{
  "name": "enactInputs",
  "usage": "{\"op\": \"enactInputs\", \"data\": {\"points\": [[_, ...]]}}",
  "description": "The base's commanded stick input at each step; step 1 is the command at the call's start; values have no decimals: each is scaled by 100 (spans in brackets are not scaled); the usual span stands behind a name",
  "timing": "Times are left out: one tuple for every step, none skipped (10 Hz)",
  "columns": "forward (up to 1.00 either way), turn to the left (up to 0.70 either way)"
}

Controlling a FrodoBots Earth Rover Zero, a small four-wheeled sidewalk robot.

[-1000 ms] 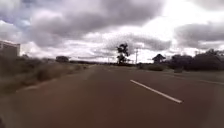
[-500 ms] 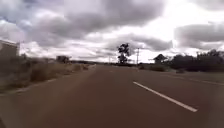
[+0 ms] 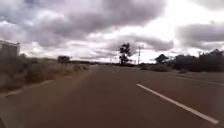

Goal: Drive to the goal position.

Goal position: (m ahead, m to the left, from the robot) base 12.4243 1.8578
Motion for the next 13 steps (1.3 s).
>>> {"op": "enactInputs", "data": {"points": [[70,38],[70,38],[70,38],[70,3],[70,3],[70,3],[70,3],[70,3],[70,3],[70,3],[70,3],[70,3],[70,3]]}}
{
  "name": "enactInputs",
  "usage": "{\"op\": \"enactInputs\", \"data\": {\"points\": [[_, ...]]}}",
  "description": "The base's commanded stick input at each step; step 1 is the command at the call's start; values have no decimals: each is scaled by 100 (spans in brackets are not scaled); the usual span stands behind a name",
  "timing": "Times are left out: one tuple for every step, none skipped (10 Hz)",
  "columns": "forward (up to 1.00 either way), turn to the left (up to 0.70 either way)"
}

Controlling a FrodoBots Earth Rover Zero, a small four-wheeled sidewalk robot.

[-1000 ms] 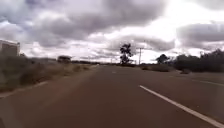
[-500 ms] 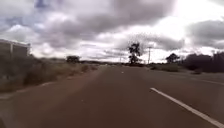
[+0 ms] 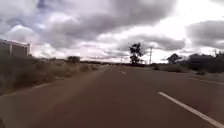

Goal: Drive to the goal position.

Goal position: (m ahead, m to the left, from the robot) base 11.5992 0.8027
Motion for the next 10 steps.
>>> {"op": "enactInputs", "data": {"points": [[70,3],[70,3],[70,3],[70,3],[70,3],[70,-2],[70,-20],[70,-32],[70,-32],[70,-23]]}}
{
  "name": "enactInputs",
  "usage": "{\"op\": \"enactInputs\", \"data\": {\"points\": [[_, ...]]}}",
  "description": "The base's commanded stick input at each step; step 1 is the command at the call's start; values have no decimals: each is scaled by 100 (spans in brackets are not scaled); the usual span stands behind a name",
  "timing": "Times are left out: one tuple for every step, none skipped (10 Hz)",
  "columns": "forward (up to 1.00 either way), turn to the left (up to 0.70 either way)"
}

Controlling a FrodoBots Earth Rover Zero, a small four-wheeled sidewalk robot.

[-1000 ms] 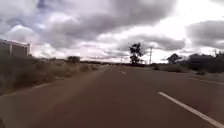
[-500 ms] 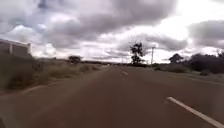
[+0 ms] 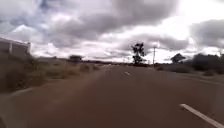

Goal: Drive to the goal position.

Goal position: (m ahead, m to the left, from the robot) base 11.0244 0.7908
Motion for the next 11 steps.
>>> {"op": "enactInputs", "data": {"points": [[70,-5],[70,3],[70,3],[70,3],[70,3],[70,3],[70,3],[70,3],[70,3],[70,3],[70,3]]}}
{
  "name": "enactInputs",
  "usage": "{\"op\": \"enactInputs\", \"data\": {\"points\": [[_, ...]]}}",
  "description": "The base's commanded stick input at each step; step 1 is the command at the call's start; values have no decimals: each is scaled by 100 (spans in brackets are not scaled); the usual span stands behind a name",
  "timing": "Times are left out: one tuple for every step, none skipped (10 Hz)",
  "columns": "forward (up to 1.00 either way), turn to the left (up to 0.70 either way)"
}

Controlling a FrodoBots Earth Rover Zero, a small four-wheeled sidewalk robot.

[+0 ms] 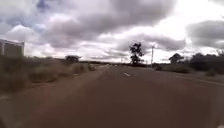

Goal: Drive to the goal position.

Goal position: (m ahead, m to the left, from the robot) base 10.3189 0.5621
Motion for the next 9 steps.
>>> {"op": "enactInputs", "data": {"points": [[70,3],[70,3],[70,3],[70,3],[70,3],[70,3],[70,3],[70,3],[70,3]]}}
